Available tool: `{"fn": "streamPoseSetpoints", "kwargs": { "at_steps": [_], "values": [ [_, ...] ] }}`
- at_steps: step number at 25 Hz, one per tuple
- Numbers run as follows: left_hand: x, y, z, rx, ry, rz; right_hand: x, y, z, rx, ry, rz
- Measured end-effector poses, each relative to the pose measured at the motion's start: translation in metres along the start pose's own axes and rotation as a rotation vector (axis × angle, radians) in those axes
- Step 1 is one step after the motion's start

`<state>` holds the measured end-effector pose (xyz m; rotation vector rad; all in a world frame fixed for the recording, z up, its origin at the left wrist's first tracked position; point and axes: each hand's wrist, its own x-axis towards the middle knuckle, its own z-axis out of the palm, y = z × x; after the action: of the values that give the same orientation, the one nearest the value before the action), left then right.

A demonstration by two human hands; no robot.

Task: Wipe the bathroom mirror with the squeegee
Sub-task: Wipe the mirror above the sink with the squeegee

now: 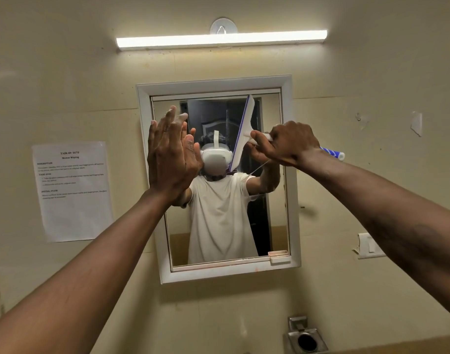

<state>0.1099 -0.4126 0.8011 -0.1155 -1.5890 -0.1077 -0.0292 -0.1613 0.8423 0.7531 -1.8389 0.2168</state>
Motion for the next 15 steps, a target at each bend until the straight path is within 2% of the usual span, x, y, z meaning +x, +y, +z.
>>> {"fn": "streamPoseSetpoints", "kwargs": {
  "at_steps": [10, 13, 15],
  "values": [
    [-0.004, 0.007, -0.013, 0.016, -0.03, 0.016, -0.042, -0.02, 0.013, 0.125, 0.083, 0.278],
    [-0.002, 0.005, -0.015, 0.012, -0.007, 0.012, -0.043, -0.049, 0.016, 0.32, 0.239, 0.409],
    [0.0, 0.001, -0.016, 0.005, -0.002, -0.013, -0.043, -0.08, 0.021, 0.468, 0.266, 0.416]
  ]
}}
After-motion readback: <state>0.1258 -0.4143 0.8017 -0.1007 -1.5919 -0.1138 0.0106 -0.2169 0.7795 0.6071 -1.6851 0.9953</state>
